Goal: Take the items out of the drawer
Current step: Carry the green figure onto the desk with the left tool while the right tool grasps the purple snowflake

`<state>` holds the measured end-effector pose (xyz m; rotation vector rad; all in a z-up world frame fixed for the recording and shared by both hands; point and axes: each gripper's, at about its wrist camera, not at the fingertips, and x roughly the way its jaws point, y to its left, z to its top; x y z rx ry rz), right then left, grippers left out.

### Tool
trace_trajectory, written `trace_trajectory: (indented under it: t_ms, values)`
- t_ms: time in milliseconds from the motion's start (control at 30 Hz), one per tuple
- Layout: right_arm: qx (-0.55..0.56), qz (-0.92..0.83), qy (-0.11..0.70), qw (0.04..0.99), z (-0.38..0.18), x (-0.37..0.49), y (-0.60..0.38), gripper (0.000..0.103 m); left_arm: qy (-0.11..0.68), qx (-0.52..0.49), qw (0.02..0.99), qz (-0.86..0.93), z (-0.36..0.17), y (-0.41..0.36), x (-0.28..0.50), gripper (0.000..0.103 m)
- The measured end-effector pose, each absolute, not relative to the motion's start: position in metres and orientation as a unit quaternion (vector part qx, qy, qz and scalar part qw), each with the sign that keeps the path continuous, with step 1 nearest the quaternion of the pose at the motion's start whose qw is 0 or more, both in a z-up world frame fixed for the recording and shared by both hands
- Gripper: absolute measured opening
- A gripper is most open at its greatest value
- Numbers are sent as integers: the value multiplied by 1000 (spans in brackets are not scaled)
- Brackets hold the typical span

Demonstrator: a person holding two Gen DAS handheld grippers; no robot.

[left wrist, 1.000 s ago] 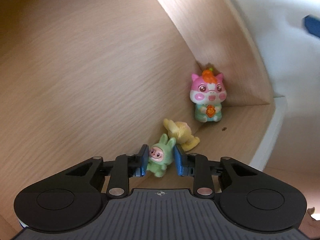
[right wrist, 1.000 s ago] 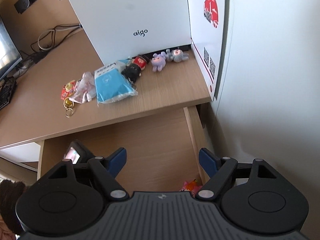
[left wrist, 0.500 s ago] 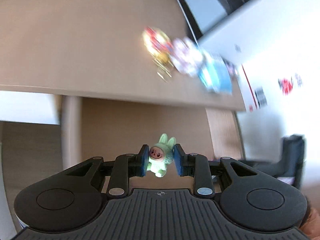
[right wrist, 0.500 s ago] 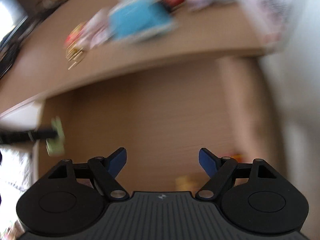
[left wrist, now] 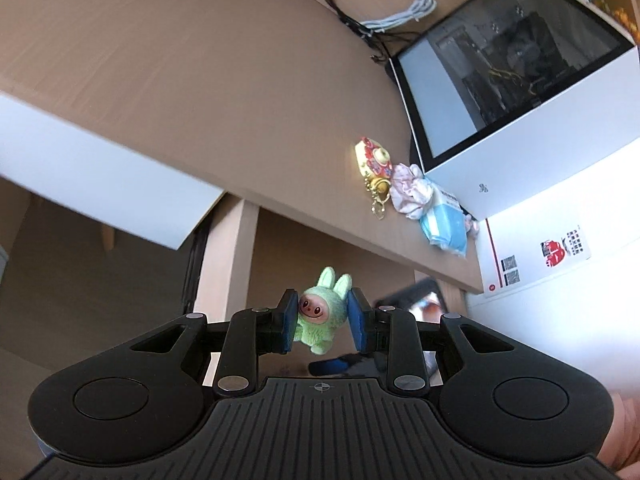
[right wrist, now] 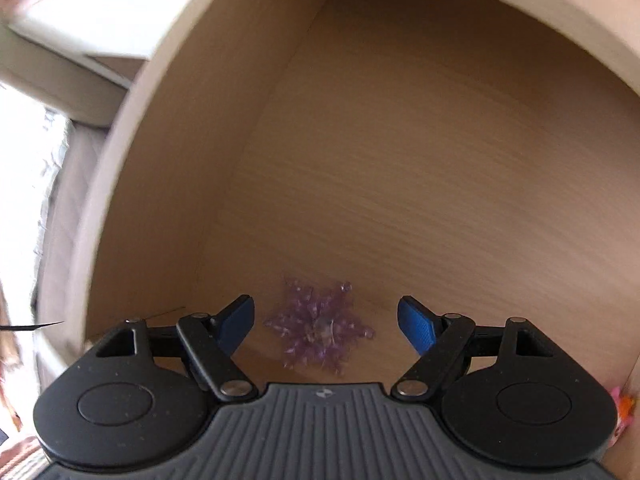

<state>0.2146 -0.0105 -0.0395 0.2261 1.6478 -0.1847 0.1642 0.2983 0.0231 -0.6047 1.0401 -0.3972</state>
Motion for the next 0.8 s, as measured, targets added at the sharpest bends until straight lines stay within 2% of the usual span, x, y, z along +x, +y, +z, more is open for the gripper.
trace_trajectory:
  t_ms: [233, 333, 400, 433, 600, 800]
  values:
    - [63, -81, 750, 653, -50, 222, 4, 78, 492, -310, 795, -170, 8, 312, 154, 30]
    - [31, -82, 754, 651, -51, 221, 12, 68, 491, -310, 796, -173, 8, 315, 152, 30]
    - [24, -76, 753, 654, -48, 218, 14, 53, 490, -308, 796, -176, 9, 314, 152, 30]
    - [22, -81, 751, 655, -46, 216, 12, 51, 490, -308, 795, -179, 9, 313, 153, 30]
    - [65, -109, 740, 661, -37, 201, -10, 51, 502, -290, 789, -203, 6, 297, 156, 30]
    - [112, -155, 679, 709, 19, 157, -42, 51, 537, -237, 772, -243, -4, 252, 164, 30]
